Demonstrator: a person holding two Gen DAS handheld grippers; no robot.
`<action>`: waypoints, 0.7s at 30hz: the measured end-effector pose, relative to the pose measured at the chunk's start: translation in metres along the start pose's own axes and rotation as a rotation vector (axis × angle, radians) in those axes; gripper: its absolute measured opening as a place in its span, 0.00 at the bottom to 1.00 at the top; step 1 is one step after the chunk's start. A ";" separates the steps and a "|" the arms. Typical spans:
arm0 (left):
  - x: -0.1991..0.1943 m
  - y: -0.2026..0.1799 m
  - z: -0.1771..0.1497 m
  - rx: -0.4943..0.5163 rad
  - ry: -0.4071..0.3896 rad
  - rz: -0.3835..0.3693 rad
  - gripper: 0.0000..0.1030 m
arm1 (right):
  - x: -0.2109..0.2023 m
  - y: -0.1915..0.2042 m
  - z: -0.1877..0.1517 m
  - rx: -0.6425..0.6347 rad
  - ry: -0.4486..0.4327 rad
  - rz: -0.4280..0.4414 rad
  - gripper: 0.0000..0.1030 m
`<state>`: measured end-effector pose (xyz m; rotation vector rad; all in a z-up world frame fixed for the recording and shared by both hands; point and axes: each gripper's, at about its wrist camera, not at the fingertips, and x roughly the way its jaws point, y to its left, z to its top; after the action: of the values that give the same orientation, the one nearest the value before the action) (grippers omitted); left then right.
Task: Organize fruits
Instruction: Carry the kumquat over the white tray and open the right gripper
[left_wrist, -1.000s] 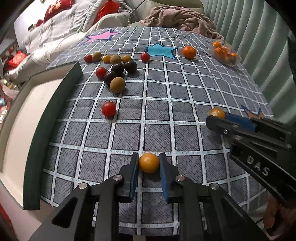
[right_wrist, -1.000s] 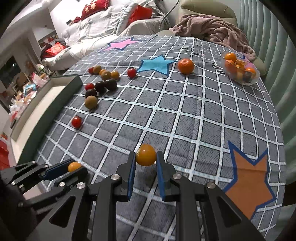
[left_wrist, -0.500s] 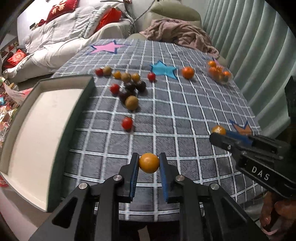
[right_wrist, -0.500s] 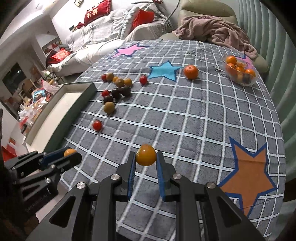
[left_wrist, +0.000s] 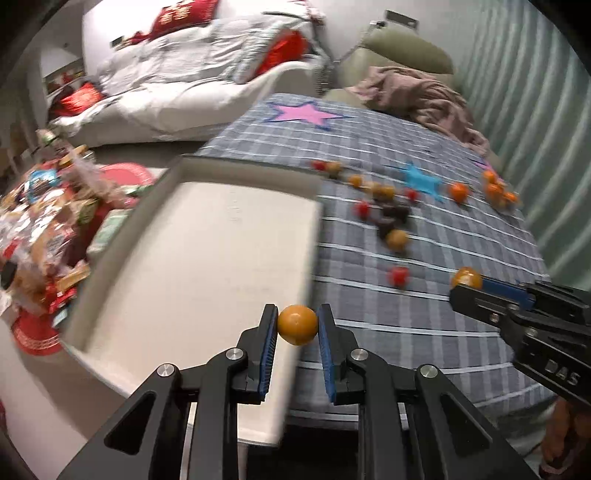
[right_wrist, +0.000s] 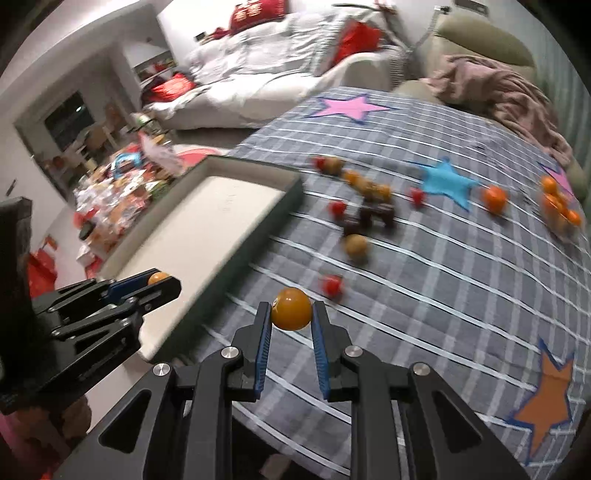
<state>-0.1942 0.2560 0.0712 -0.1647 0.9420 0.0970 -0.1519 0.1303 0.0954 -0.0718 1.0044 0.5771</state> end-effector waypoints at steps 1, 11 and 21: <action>0.002 0.010 0.001 -0.011 0.003 0.014 0.23 | 0.005 0.009 0.003 -0.013 0.004 0.012 0.23; 0.037 0.091 0.002 -0.068 0.051 0.161 0.23 | 0.073 0.098 0.024 -0.164 0.103 0.080 0.23; 0.054 0.105 -0.003 -0.063 0.058 0.171 0.23 | 0.113 0.115 0.014 -0.297 0.192 -0.004 0.32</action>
<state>-0.1814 0.3592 0.0153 -0.1457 1.0110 0.2814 -0.1514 0.2803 0.0346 -0.3980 1.0977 0.7224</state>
